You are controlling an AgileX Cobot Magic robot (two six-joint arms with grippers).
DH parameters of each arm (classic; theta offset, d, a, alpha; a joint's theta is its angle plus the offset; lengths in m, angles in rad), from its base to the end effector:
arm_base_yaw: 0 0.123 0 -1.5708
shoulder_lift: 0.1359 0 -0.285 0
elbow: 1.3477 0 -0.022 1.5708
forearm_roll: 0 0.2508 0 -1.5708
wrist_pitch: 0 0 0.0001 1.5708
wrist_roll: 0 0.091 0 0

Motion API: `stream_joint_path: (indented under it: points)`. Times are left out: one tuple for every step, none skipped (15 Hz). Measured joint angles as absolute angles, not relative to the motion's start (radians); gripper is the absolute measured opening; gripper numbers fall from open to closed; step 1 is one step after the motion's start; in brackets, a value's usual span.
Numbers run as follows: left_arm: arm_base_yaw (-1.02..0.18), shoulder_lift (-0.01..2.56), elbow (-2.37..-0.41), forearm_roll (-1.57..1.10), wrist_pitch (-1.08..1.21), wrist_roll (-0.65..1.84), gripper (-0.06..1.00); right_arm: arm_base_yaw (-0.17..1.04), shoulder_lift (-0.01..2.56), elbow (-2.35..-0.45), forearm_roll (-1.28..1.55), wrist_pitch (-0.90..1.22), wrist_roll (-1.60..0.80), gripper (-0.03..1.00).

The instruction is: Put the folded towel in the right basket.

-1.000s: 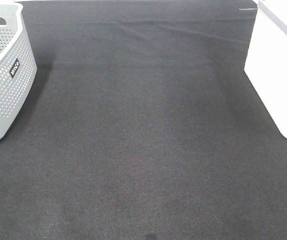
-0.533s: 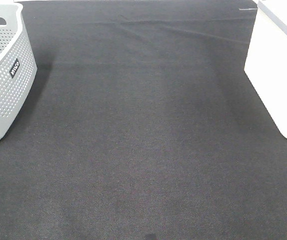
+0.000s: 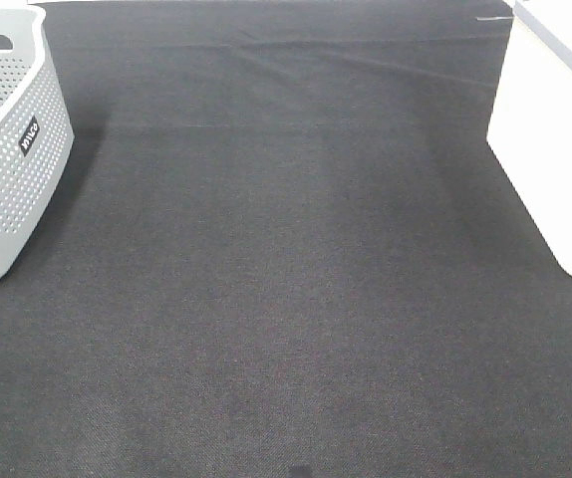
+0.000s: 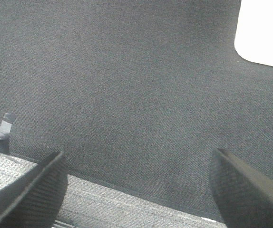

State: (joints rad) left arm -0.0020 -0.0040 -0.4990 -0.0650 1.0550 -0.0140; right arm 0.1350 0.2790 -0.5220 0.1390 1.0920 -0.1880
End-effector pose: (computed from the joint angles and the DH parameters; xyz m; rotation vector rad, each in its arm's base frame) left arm -0.0052 -0.0051 0.2776 -0.0093 2.0350 -0.0877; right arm 0.0330 0.0158 0.2779 -0.3611 2.2980 0.1492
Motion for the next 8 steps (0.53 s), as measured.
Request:
stream_joint_path:
  points:
    - [-0.002,-0.004,-0.499,-0.065,1.055,-0.014,0.97,0.135,0.279,-0.522,0.134,1.091,-0.188,0.77]
    - [-0.002,-0.004,-0.499,-0.065,1.055,-0.014,0.97,0.135,0.279,-0.521,0.116,1.084,-0.187,0.77]
    - [-0.002,-0.004,-0.499,-0.065,1.055,-0.014,0.97,0.135,0.279,-0.513,0.088,1.075,-0.176,0.77]
    - [-0.002,-0.004,-0.499,-0.065,1.055,-0.014,0.97,0.135,0.279,-0.511,0.057,1.07,-0.133,0.77]
    - [-0.002,-0.004,-0.499,-0.065,1.055,-0.014,0.97,0.135,0.279,-0.511,0.041,1.069,-0.102,0.77]
    - [-0.002,-0.004,-0.499,-0.065,1.055,-0.014,0.97,0.135,0.279,-0.511,0.029,1.068,-0.081,0.77]
    - [-0.002,-0.004,-0.499,-0.065,1.055,-0.014,0.97,0.135,0.279,-0.511,0.022,1.068,-0.066,0.77]
    - [-0.002,-0.004,-0.499,-0.065,1.055,-0.014,0.97,0.135,0.279,-0.511,0.022,1.068,-0.066,0.77]
